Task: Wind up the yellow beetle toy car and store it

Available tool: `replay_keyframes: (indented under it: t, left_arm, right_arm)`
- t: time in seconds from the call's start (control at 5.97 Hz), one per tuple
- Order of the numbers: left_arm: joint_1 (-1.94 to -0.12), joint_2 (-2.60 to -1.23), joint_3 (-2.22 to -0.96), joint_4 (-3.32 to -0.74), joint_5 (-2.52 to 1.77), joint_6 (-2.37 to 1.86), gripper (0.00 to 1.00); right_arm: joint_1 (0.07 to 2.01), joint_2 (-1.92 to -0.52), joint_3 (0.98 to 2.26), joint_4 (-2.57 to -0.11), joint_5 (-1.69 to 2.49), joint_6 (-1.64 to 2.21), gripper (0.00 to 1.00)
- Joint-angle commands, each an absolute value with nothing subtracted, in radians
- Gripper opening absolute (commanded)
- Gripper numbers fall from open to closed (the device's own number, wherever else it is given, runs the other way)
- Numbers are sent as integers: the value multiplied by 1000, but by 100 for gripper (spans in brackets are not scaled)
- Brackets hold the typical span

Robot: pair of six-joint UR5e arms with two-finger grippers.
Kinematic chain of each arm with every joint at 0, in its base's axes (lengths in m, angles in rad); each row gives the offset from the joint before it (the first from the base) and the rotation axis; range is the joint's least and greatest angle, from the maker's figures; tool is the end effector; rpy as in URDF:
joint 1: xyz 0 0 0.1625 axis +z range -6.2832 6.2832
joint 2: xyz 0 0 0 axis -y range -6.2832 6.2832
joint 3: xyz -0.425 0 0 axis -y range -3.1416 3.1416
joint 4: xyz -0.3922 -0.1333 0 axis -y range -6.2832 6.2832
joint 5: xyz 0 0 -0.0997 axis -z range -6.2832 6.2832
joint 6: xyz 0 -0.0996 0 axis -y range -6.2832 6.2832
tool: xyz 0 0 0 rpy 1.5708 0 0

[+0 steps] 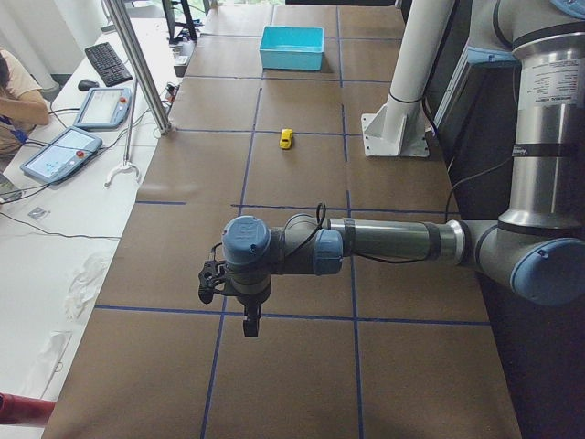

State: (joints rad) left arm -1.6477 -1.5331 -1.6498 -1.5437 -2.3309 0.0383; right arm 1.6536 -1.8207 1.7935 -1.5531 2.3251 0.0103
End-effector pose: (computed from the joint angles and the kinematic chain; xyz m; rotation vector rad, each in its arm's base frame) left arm -0.1011 -0.4702 0.6418 0.0573 0.7581 -0.0313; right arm 0.0968 -0.3792 0.6585 0.0183 -0.7544 0.0922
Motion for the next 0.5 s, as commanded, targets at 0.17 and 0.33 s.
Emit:
replay_keyframes:
  t: [0.17,0.33]
  left_arm:
    - [-1609,-1537,-1650,-1585,-2332,40,100]
    - [-1527,-1569,-1678,-1589,-2332,37,100]
  right_arm:
    - [1654,-1819,1796,-1551,2316,9,100]
    - [1657,-1821,1795,-1551,2315,9,100]
